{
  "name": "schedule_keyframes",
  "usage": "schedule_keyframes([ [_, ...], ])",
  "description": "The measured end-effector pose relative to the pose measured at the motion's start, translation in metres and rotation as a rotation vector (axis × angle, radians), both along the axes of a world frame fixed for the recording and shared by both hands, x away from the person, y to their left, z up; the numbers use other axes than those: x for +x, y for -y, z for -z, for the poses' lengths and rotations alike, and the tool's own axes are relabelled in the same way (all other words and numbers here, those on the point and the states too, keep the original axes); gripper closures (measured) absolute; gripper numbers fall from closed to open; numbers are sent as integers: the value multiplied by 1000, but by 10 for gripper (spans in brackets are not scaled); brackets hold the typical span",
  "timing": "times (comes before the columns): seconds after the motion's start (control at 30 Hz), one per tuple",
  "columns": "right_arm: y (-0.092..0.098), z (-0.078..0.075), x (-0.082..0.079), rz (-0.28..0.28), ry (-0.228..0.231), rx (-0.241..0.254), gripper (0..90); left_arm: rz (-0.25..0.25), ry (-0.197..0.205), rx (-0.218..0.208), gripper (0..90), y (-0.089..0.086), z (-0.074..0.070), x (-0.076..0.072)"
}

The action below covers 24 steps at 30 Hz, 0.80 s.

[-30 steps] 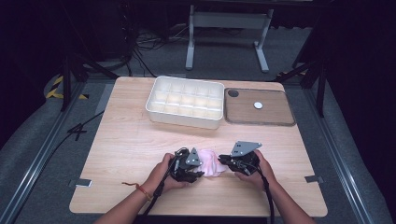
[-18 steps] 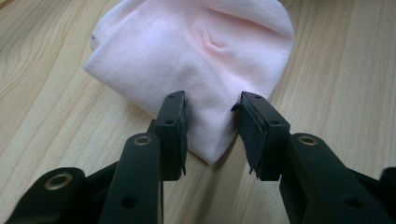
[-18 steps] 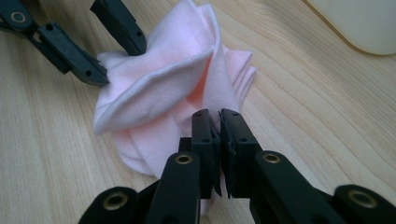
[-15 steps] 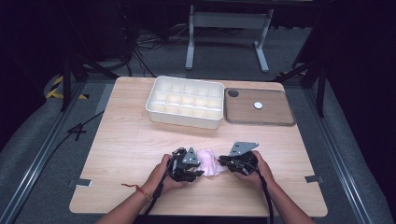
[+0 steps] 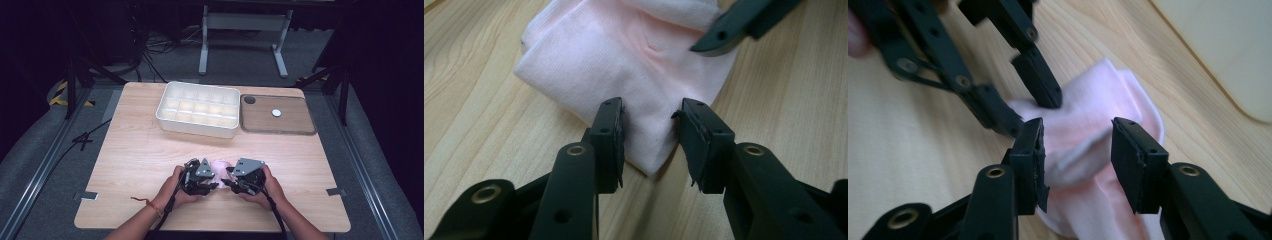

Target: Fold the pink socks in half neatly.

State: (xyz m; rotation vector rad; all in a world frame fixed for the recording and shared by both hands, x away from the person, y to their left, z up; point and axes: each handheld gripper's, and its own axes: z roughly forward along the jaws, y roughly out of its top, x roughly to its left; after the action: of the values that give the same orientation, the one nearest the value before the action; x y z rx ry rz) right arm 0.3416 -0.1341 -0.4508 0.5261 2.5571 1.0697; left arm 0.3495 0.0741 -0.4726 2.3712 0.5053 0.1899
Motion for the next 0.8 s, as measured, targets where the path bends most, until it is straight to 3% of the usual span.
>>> schedule_keyframes([
  [0.07,3,5,4,42,-3,-20,597,0,-2,-5,620,0,0,0],
  [0.13,10,9,10,77,-55,-12,605,1,-6,-4,612,0,0,0],
  [0.2,13,11,14,91,-72,1,609,-1,-7,-8,607,0,0,0],
  [0.3,14,11,14,80,-81,16,769,4,-9,-5,597,0,0,0],
  [0.4,15,7,13,64,-57,32,880,12,-30,-15,540,0,-1,0],
  [0.43,16,5,12,62,-49,37,885,7,-33,-38,531,0,-2,0],
  [0.53,19,-2,11,70,-29,63,887,-3,-21,-45,506,-3,-5,1],
  [0.63,26,-11,11,99,-10,103,881,-38,3,-104,502,-9,-14,2],
  [0.8,33,-3,19,148,-42,70,860,-71,-6,-110,511,-9,-13,9],
])
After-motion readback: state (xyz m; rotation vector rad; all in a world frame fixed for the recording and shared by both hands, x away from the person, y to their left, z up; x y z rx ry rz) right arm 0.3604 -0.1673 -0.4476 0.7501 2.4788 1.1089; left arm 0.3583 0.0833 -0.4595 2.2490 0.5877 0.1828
